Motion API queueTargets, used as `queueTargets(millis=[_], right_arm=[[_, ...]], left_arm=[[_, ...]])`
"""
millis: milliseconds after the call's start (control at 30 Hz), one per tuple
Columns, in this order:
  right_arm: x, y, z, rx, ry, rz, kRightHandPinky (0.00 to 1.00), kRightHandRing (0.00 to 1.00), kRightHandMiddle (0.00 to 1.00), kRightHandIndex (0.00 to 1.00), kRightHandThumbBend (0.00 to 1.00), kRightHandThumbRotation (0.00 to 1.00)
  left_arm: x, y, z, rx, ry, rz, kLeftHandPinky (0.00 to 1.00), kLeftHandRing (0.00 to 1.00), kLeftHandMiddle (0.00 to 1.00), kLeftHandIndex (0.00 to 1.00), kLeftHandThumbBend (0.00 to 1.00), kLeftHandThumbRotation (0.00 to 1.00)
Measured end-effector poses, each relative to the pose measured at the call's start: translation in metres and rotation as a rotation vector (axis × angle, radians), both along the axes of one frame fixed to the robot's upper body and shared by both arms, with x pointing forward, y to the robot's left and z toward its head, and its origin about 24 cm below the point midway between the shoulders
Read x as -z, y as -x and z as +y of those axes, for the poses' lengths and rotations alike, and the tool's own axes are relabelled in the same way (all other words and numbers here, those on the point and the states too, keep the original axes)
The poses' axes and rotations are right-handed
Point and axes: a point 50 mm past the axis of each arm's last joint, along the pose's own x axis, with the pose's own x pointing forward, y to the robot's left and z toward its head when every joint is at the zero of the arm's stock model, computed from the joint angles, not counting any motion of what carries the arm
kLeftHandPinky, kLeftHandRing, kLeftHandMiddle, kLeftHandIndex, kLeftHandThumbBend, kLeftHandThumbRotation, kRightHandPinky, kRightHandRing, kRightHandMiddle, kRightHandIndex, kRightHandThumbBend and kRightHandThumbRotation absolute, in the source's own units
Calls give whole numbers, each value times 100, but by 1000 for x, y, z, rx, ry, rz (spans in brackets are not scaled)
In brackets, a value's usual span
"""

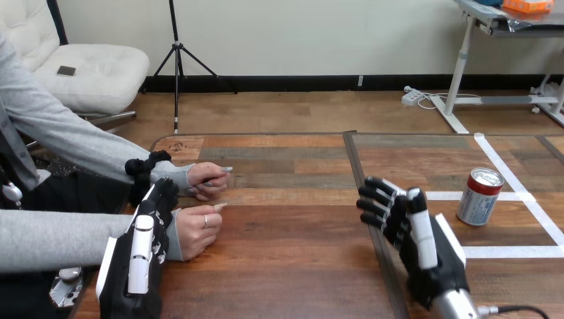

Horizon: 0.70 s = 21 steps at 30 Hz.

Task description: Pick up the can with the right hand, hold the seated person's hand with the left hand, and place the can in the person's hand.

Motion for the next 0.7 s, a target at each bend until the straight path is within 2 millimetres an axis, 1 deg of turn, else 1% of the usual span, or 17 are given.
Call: queueTargets(millis=[267,500,700], right_arm=[[-12,-16,-7,-4,48,-31,79,84,83,83,93,96],[-26,-31,-15,5,103,-69,76,82,82,82,98,94],[-41,-43,-24,22,131,-110,75,82,81,82,99,92]], left_arm=[[0,0,0,-2,-2,1,100,95,91,90,41,100],[0,0,0,-4,-1,1,99,95,91,90,40,100],[0,0,-1,-7,0,0,99,94,91,90,42,100]])
